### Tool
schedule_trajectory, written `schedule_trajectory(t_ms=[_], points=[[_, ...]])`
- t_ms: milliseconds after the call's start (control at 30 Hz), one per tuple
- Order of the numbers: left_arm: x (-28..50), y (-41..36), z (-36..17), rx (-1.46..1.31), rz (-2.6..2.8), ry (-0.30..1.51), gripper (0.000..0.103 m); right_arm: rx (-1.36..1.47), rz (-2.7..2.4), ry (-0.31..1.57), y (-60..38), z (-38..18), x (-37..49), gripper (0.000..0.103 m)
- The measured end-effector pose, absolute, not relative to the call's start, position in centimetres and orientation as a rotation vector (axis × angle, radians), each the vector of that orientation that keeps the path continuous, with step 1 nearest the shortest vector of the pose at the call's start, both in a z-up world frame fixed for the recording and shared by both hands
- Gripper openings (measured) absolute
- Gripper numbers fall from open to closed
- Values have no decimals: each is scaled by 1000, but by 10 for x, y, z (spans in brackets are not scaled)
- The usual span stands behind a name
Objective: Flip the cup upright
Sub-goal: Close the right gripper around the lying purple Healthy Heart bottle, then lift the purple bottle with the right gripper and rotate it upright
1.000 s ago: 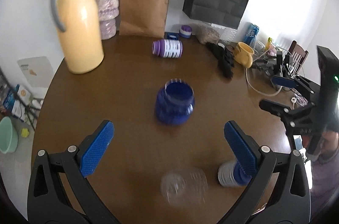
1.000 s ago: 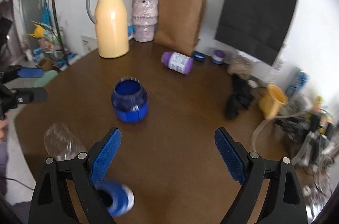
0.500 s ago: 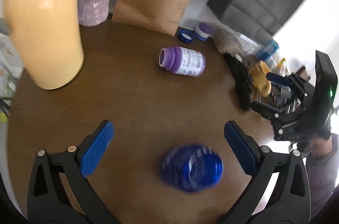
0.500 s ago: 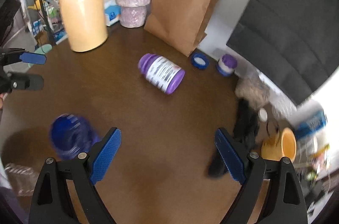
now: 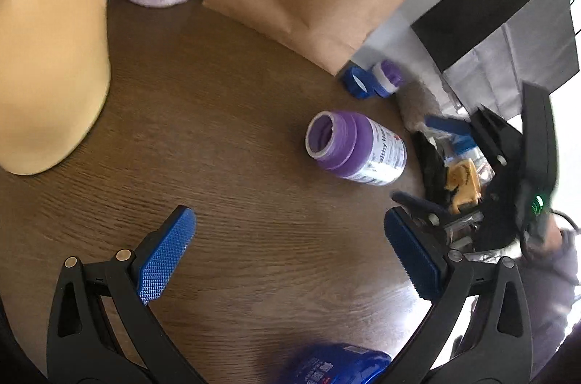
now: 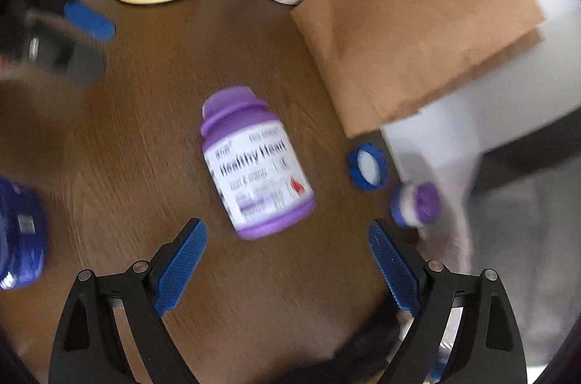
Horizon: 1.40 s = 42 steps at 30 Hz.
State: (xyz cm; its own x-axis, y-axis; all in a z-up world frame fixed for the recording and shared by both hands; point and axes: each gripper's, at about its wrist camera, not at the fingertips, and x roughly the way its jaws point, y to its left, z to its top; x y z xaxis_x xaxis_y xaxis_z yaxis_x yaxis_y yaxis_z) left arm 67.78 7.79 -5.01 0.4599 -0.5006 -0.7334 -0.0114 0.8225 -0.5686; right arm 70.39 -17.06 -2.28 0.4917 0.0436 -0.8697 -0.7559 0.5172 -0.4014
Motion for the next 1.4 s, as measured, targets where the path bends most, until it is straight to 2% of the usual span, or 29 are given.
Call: schedule_trajectory(t_ms=[233, 267, 300, 367, 600, 867, 1133, 1400], points=[[682, 71, -57, -522, -338, 1065, 103, -887, 655, 1030, -159, -51, 737, 91], [682, 69, -59, -519, -339, 1069, 103, -890, 662, 1045, -157, -56, 738, 88], [683, 68, -60, -518, -342, 1072, 103, -897, 665, 1056, -154, -60, 738, 77], [683, 65, -63, -515, -350, 1078, 103, -914, 656, 1060, -149, -67, 737, 72], [669, 62, -62, -527, -396, 1050, 103, -814, 748, 1071, -149, -61, 709, 71], [659, 74, -79, -792, -462, 1036, 103, -633, 849, 1037, -162, -60, 662, 70], [659, 88, -94, -951, -433, 1039, 103, -366, 881, 974, -182, -47, 657, 69], [657, 86, -94, -914, -415, 1048, 103, -514, 875, 1052, -168, -68, 656, 69]])
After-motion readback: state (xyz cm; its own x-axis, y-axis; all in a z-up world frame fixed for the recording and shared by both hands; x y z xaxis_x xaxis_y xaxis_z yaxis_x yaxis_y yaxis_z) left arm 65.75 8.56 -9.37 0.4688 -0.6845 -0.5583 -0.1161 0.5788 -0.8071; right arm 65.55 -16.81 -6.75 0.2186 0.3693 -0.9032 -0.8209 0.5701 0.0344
